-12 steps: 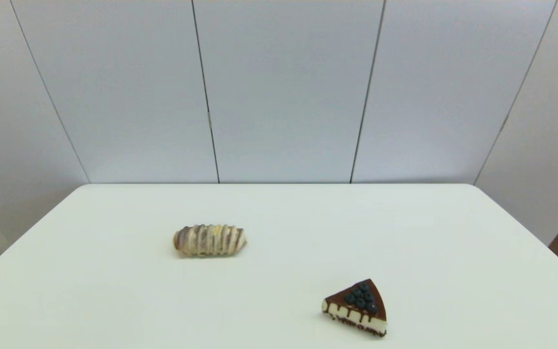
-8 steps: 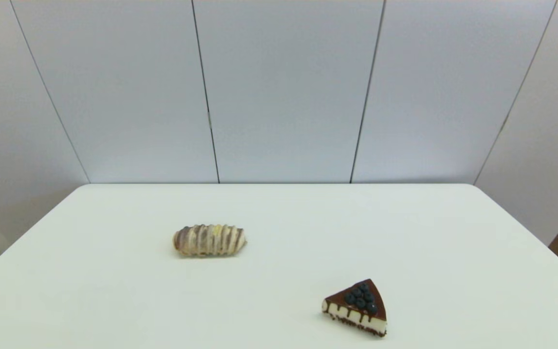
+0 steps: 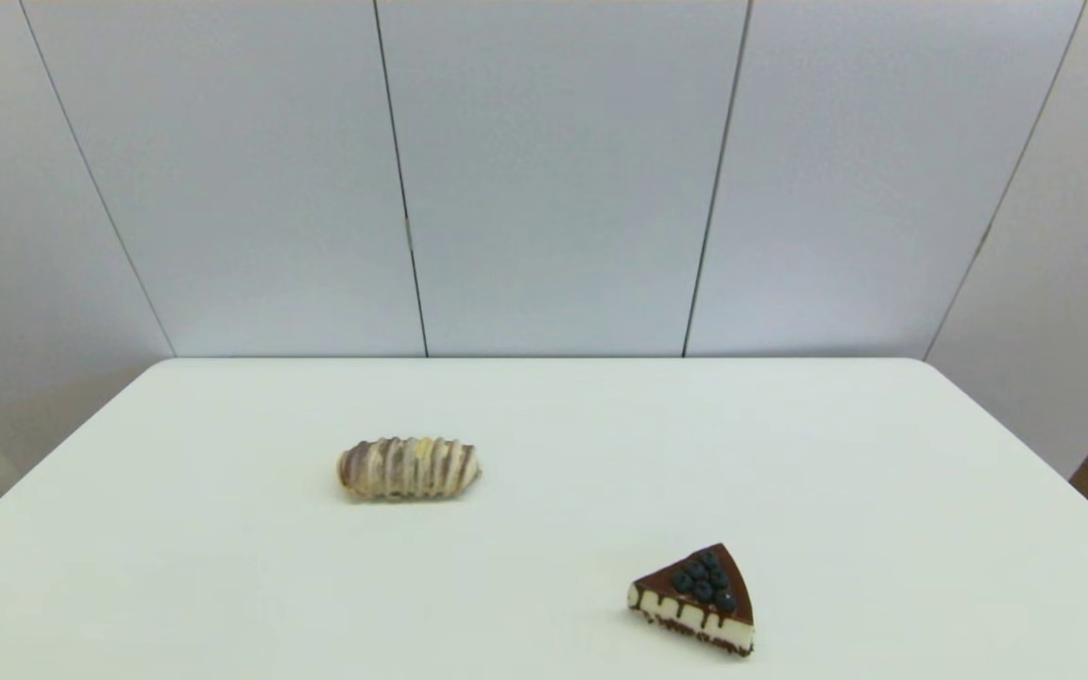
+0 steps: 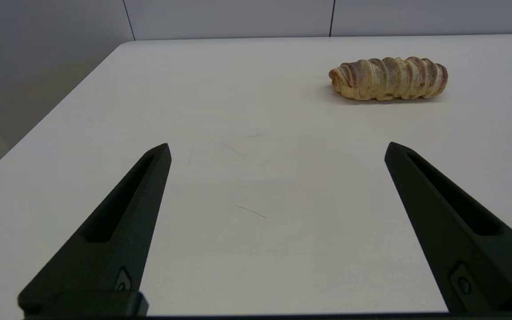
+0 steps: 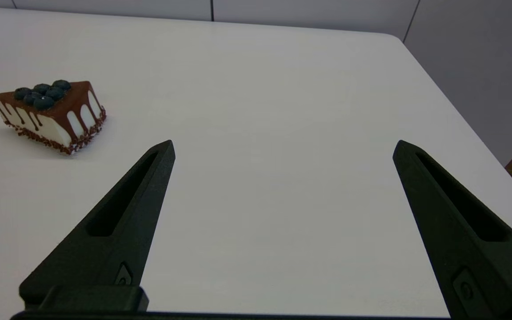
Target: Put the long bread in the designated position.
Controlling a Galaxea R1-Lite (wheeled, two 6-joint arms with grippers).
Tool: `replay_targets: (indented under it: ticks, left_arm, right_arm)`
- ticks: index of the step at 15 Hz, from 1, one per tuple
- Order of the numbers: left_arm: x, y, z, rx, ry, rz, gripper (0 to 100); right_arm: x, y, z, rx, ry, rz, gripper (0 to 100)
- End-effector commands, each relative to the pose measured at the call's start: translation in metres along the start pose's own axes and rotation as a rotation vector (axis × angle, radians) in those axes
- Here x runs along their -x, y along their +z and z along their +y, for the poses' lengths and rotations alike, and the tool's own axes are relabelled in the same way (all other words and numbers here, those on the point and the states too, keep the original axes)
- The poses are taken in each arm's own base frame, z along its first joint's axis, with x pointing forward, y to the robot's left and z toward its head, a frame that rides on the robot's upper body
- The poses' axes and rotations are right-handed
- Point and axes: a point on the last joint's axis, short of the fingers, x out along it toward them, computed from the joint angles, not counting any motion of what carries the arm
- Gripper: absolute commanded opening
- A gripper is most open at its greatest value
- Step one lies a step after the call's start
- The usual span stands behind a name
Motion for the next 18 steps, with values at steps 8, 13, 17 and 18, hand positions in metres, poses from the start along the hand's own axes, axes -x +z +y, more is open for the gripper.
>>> replay_targets:
  ticks: [8,13,17,18]
  left_arm:
    - [0.000,0.000,0.000,0.000,0.000,0.001,100]
    - [0.000,0.000,0.000,0.001,0.001,0.001,100]
    - [0.000,0.018,0.001,0.026,0.004,0.029,100]
    - [0.001,0.034,0.001,0.026,0.003,0.046,100]
  right_arm:
    - [0.000,0.000,0.000,0.001,0.001,0.002,100]
    - [0.000,0.000,0.000,0.001,0.001,0.002,100]
    - [0.000,0.000,0.000,0.001,0.001,0.002,100]
    - [0.000,0.000,0.000,0.001,0.001,0.002,100]
